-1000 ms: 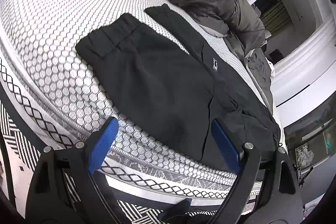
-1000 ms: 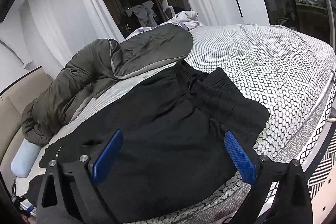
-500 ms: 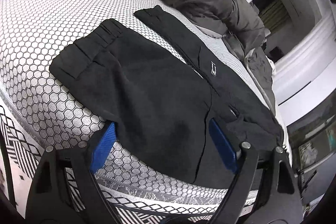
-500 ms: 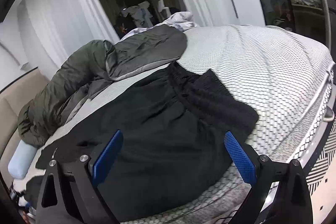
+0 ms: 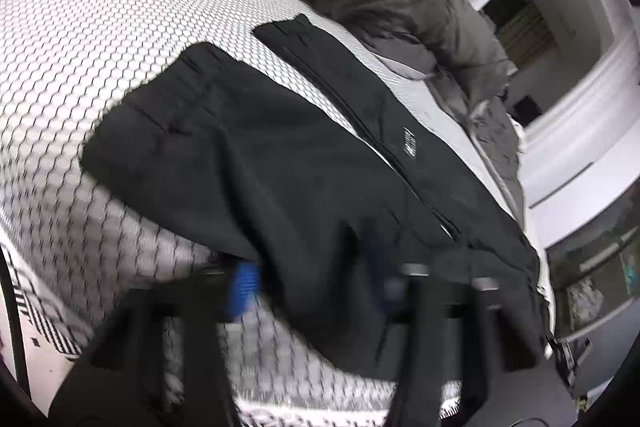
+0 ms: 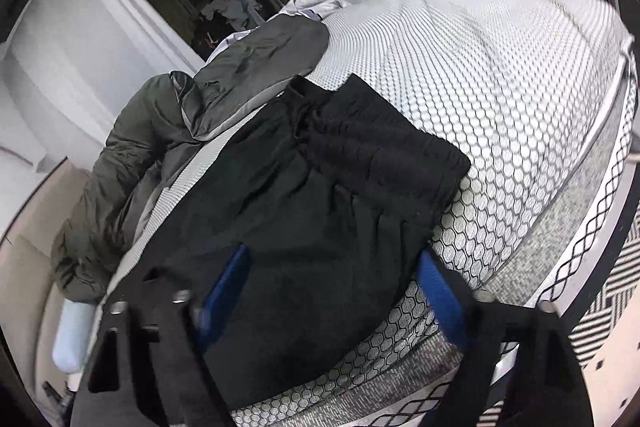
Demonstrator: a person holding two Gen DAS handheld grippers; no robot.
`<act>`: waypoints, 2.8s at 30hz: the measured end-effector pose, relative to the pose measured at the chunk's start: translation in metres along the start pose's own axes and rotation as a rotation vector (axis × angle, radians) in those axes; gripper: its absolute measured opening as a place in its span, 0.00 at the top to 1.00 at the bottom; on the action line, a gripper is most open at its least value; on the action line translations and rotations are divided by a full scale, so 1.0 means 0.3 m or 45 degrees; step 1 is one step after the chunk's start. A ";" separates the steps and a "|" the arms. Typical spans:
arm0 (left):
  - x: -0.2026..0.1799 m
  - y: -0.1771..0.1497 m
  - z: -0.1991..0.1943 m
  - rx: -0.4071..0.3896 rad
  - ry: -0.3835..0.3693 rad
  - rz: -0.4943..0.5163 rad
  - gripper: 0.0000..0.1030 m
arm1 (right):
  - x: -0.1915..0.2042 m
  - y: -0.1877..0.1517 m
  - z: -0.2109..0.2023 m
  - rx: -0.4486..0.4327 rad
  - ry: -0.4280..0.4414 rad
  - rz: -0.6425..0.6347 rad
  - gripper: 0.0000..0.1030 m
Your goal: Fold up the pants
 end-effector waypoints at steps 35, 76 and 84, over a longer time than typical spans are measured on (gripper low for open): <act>-0.446 0.780 0.487 -0.124 0.148 0.174 0.94 | 0.533 0.687 0.381 -0.276 -0.086 -0.243 0.95; -0.447 0.235 0.546 0.168 -0.052 0.080 0.34 | 0.423 0.158 0.278 0.106 0.181 -0.079 0.01; -0.399 0.278 0.533 0.060 -0.050 0.000 0.98 | 0.417 0.157 0.325 0.140 0.152 -0.064 0.01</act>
Point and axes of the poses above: each gripper's, at about its wrist camera, not at the fingertips, and z roughly the way its jaws point, x to its left, y to its top, the point moved 7 cm from there along z, roughly the way its jaws point, and after that the axes turned 5 degrees about -z, right-handed, at the moved point
